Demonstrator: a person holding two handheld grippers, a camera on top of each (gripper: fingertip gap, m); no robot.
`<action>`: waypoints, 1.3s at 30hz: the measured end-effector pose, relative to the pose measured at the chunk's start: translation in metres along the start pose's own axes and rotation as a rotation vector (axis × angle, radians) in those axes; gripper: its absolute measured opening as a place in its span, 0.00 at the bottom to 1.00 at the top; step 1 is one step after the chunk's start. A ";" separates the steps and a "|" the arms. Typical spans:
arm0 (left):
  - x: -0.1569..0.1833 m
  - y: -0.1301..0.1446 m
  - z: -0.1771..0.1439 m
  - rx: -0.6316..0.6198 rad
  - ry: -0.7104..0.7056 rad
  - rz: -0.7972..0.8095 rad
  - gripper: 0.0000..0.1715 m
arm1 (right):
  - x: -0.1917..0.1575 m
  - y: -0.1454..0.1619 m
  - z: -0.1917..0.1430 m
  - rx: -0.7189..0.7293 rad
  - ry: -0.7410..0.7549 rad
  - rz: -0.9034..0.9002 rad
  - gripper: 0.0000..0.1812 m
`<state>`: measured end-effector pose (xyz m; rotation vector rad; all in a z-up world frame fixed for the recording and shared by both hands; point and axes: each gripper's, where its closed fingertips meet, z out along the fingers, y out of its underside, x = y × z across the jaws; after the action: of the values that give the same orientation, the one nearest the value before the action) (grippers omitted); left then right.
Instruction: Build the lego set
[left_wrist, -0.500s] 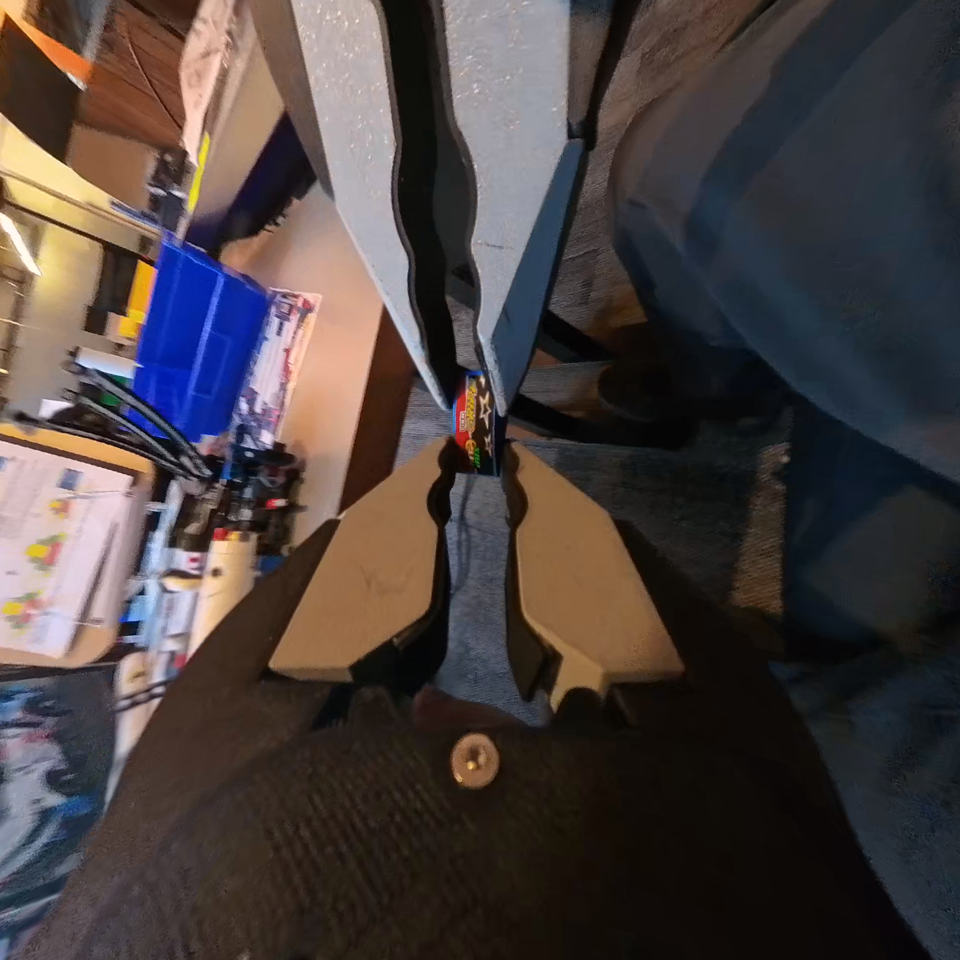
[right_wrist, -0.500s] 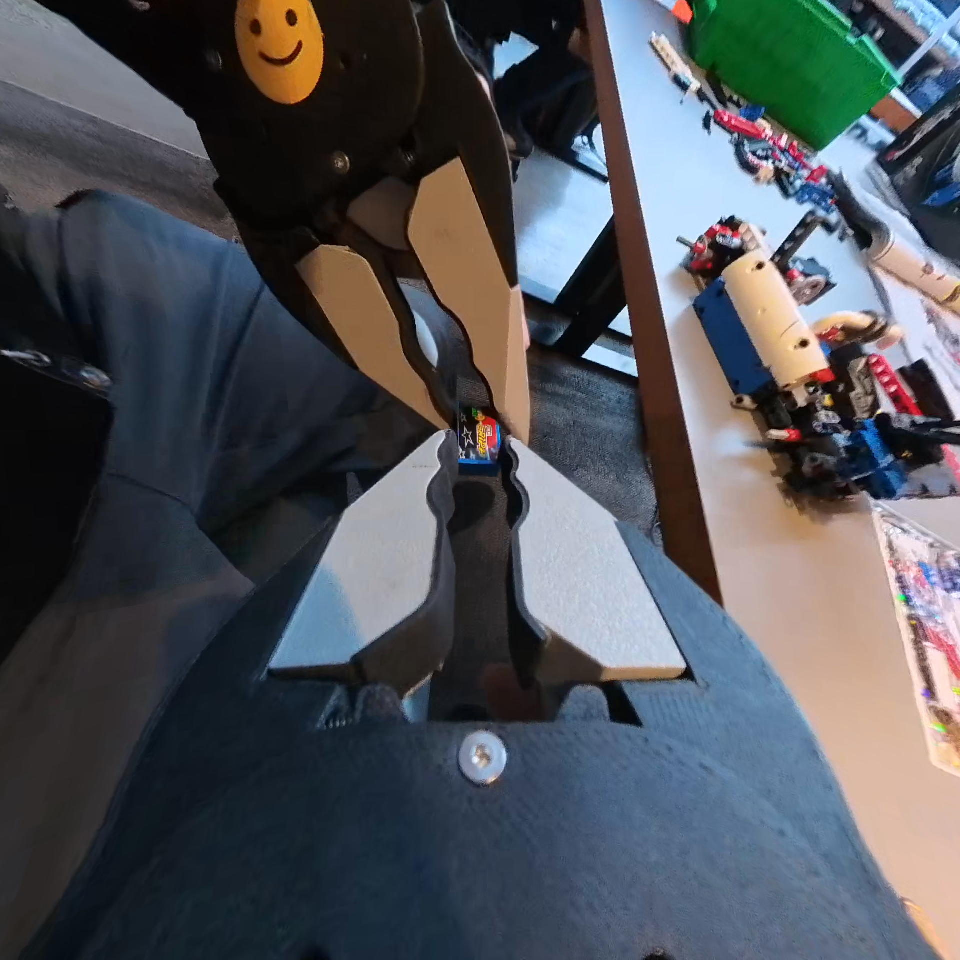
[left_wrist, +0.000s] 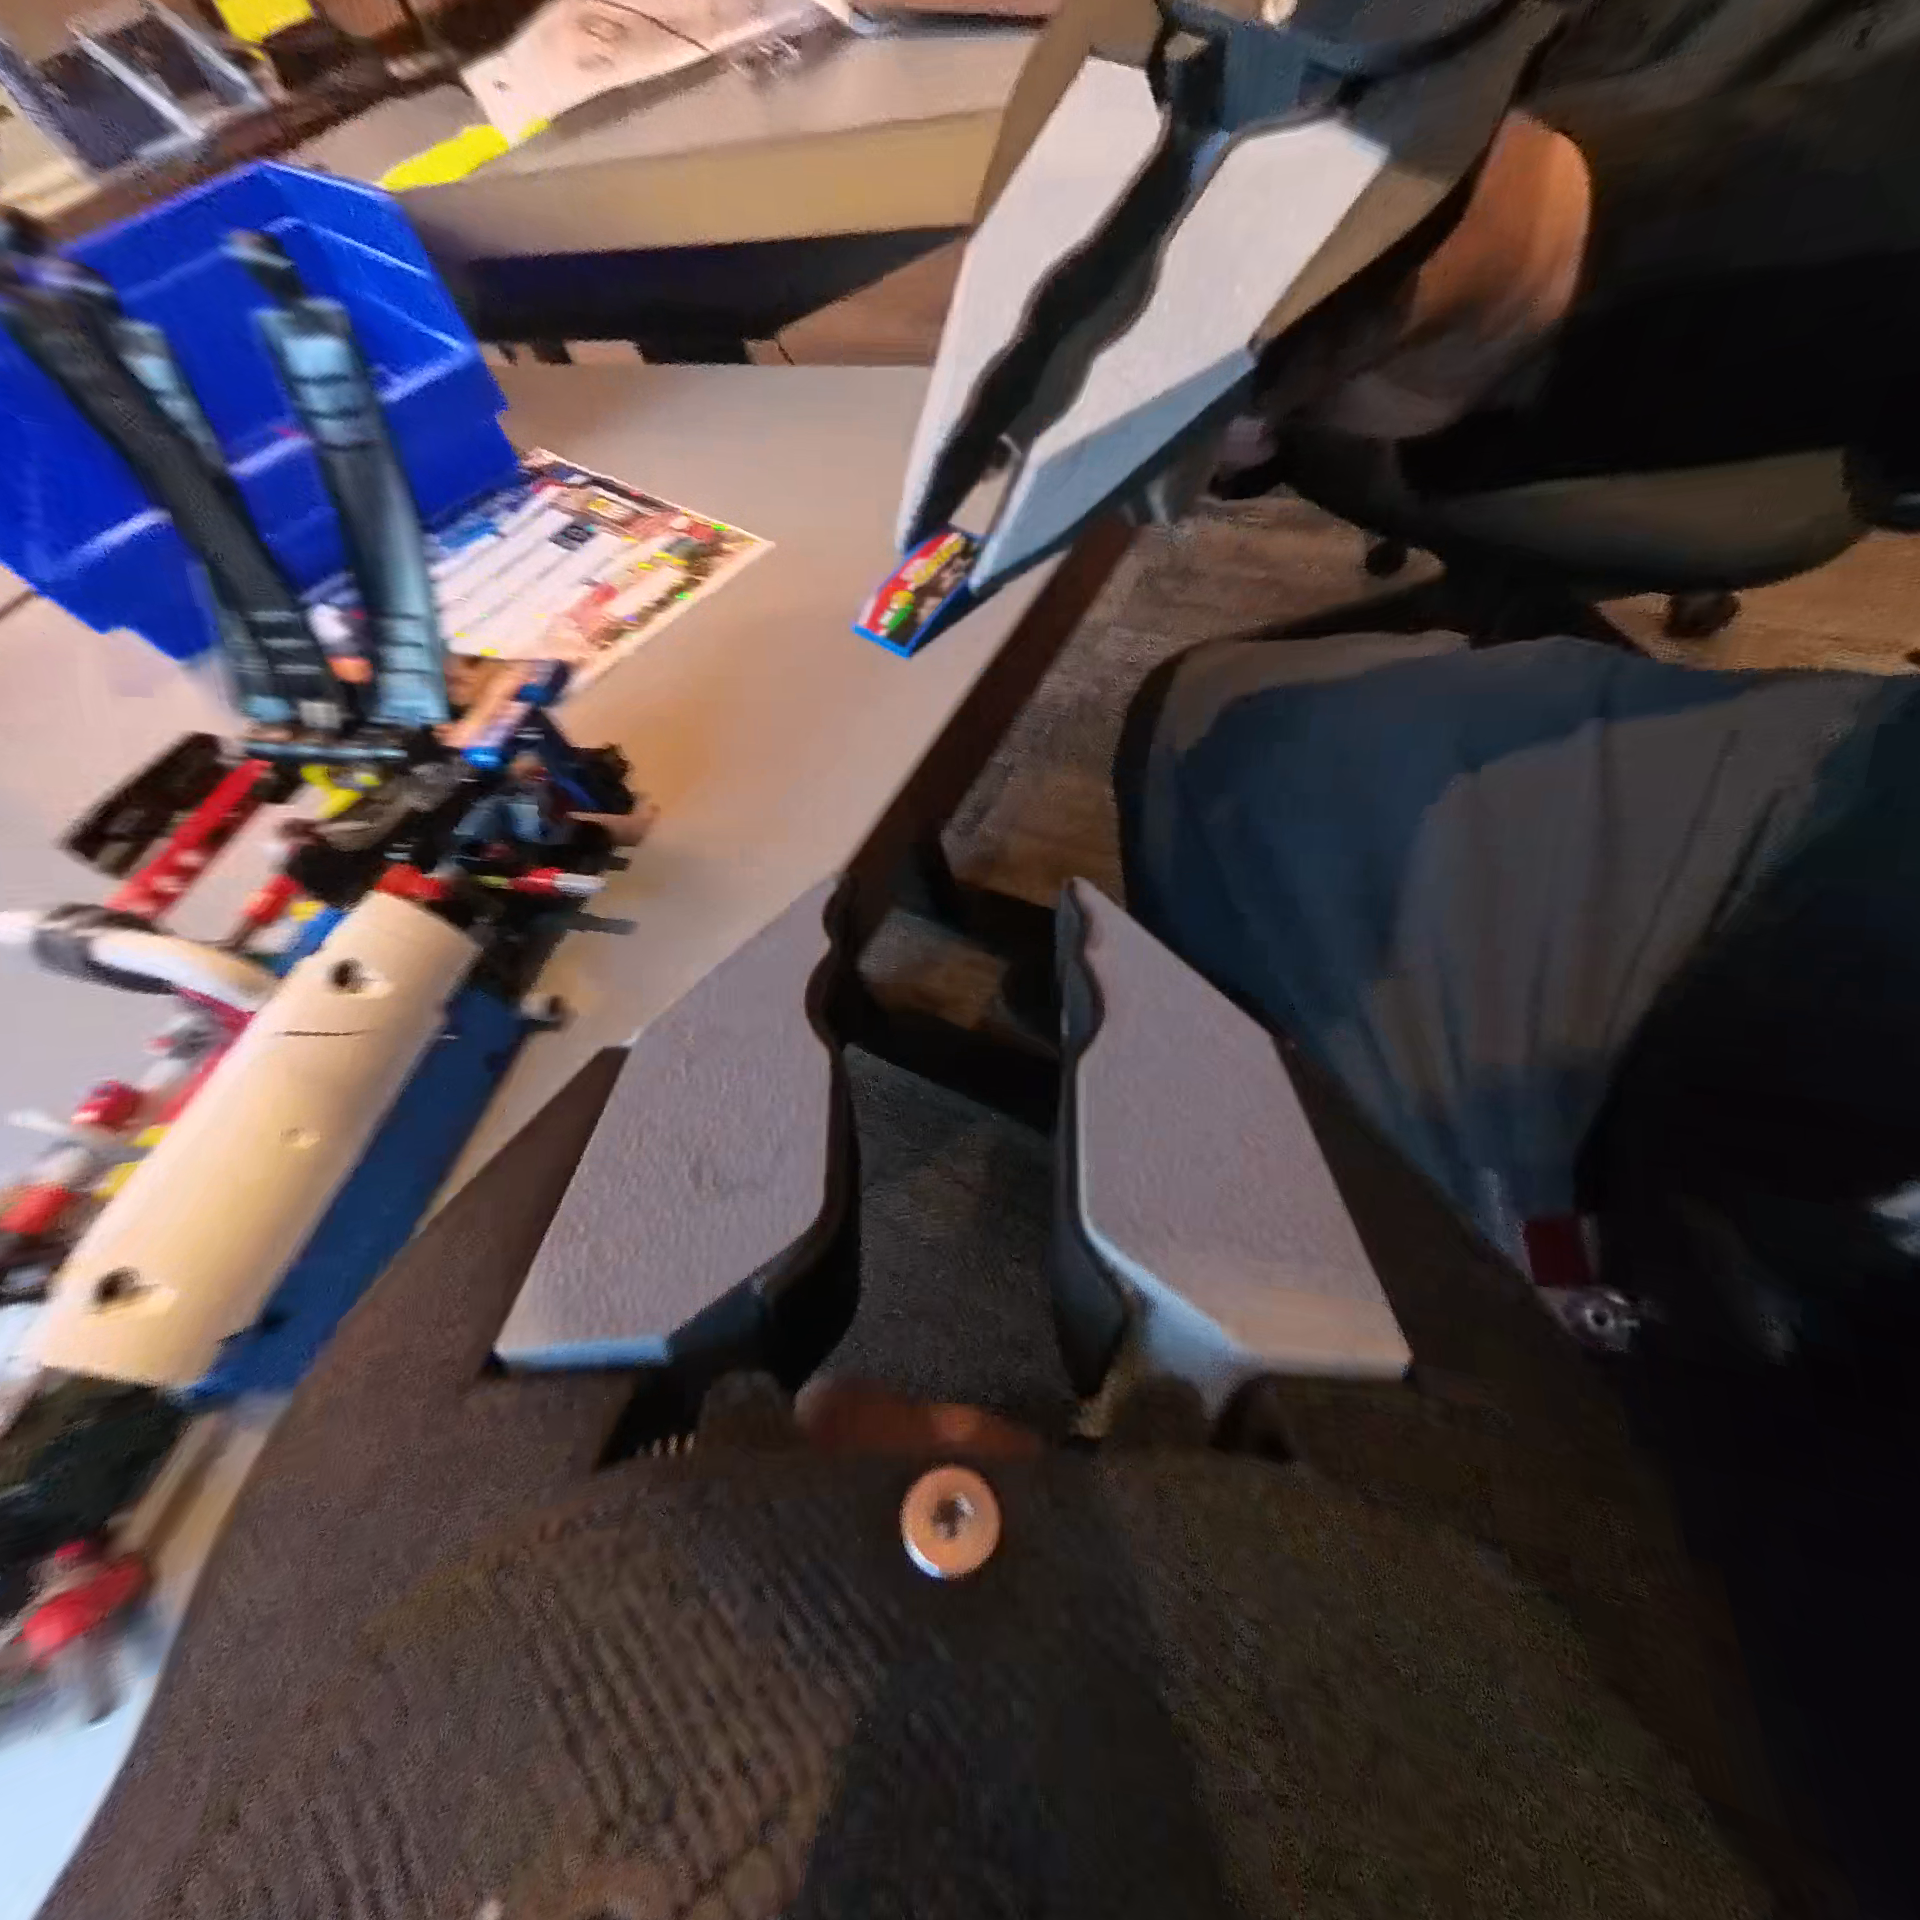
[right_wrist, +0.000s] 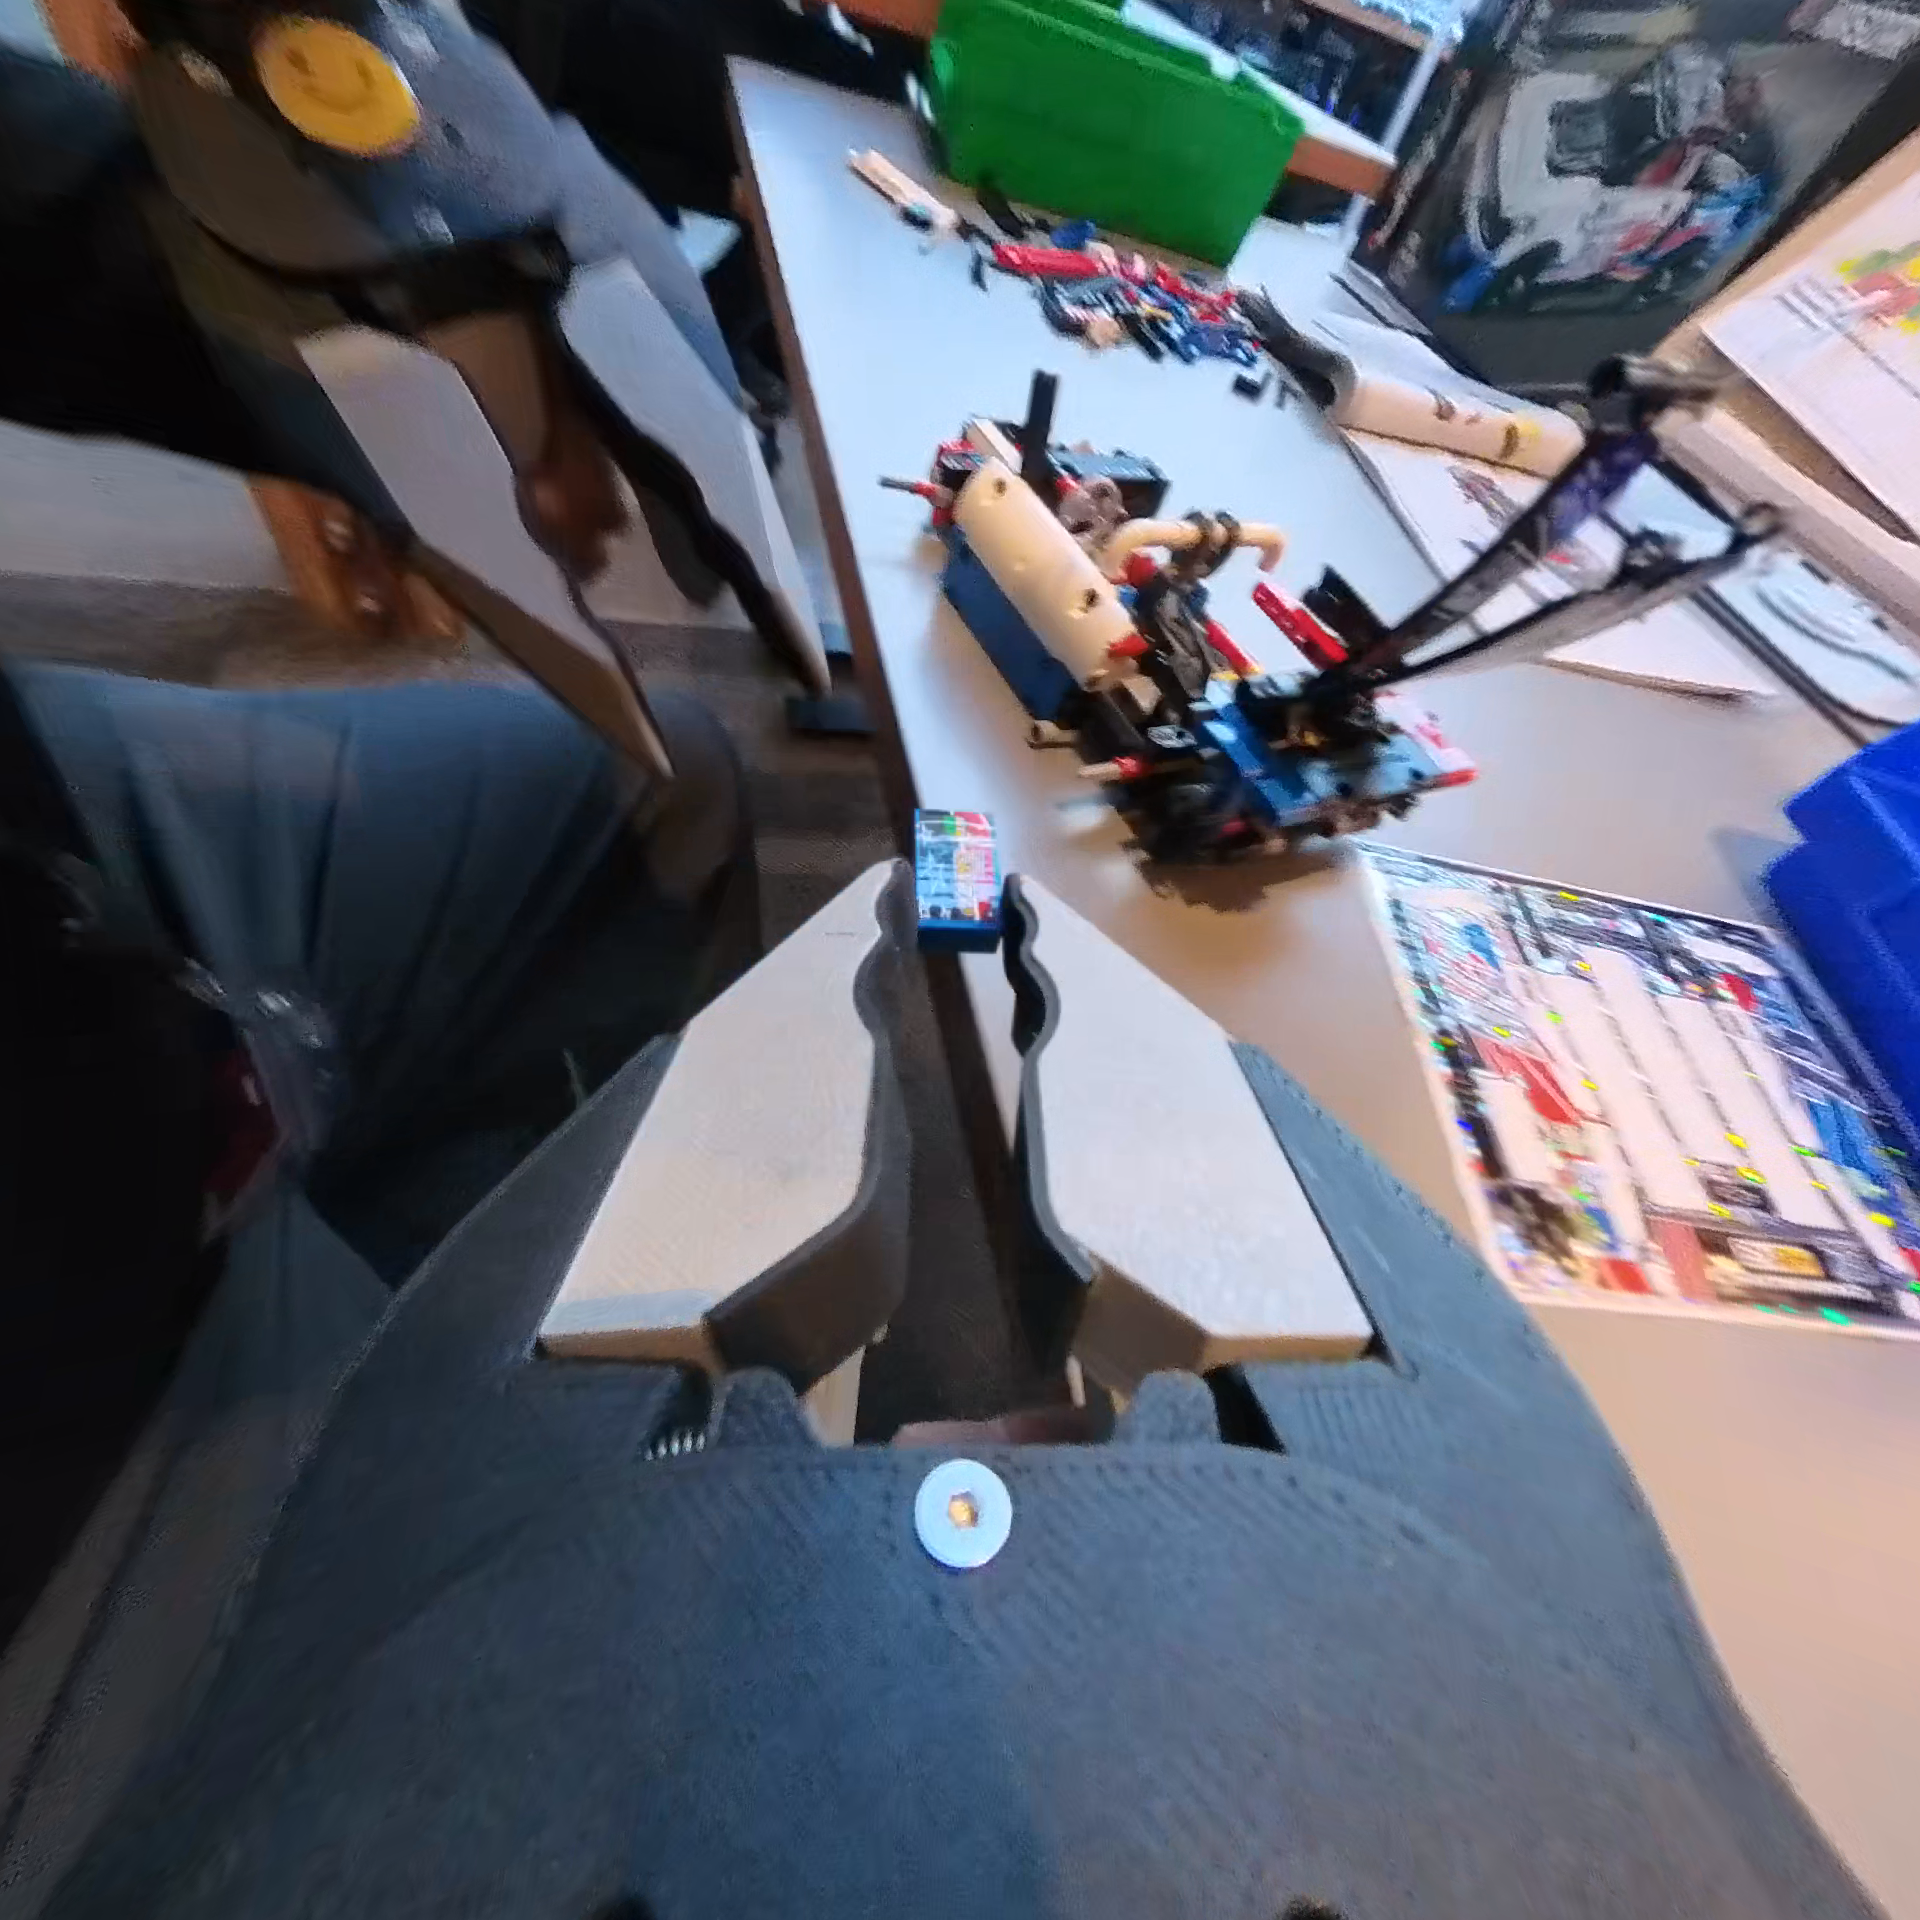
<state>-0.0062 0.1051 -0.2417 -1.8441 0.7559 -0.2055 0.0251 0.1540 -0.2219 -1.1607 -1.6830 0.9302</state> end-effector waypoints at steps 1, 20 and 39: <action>-0.011 -0.002 -0.003 -0.002 -0.027 0.005 0.20 | 0.008 0.004 0.001 -0.034 0.016 -0.015 0.08; 0.001 0.087 -0.065 -0.260 -0.203 -0.286 0.18 | 0.064 0.078 0.002 -0.488 0.061 0.093 0.08; -0.035 0.106 -0.085 -0.218 -0.357 -0.452 0.19 | 0.064 0.090 -0.010 -0.347 0.092 0.220 0.26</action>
<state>-0.1160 0.0365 -0.2942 -2.1662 0.1110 -0.0778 0.0499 0.2420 -0.2844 -1.6213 -1.7085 0.7166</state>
